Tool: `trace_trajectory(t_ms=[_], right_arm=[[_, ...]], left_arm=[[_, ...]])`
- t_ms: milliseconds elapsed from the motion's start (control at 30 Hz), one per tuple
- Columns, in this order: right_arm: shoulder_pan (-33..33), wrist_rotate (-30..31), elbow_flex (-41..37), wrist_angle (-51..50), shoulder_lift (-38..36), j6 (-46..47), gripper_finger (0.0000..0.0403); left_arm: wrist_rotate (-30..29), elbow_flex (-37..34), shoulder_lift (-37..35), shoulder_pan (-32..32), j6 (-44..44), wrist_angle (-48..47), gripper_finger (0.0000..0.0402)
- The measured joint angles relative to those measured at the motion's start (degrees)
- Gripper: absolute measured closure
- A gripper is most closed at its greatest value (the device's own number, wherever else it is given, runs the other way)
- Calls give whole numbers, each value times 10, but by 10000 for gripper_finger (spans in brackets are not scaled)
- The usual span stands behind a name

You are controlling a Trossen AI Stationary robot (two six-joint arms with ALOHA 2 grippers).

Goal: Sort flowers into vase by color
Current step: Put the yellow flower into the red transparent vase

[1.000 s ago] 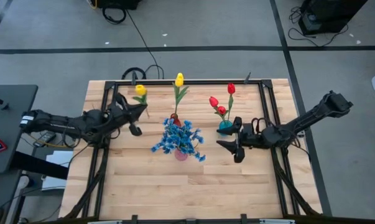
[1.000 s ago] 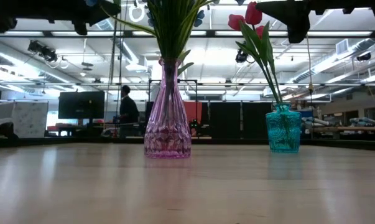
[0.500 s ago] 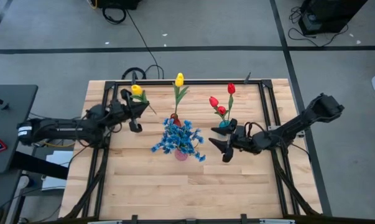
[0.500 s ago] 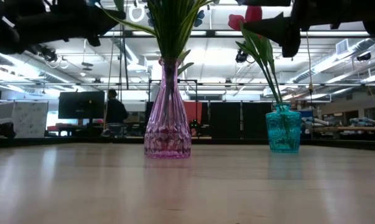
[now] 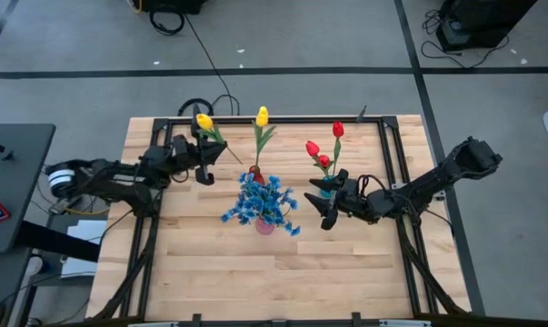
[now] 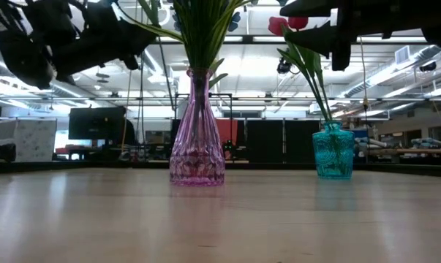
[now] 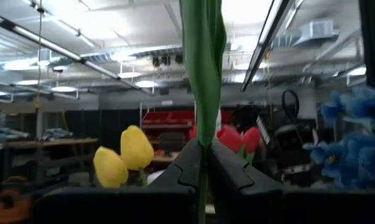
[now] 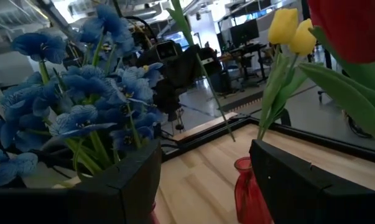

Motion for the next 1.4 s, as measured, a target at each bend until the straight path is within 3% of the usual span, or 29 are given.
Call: trace_trajectory(t_ms=[100, 267, 800, 1400], right_arm=[[-2, -2, 0, 0, 0, 0, 145], [-2, -3, 0, -1, 0, 0, 145], [-1, -10, 0, -5, 0, -5, 145], [1, -19, 0, -5, 0, 0, 145]], left_arm=[[14, 8, 47, 3, -28, 48, 376], [27, 38, 93, 3, -37, 48, 376], [46, 98, 172, 3, -66, 47, 376], [60, 98, 185, 3, -76, -40, 376]])
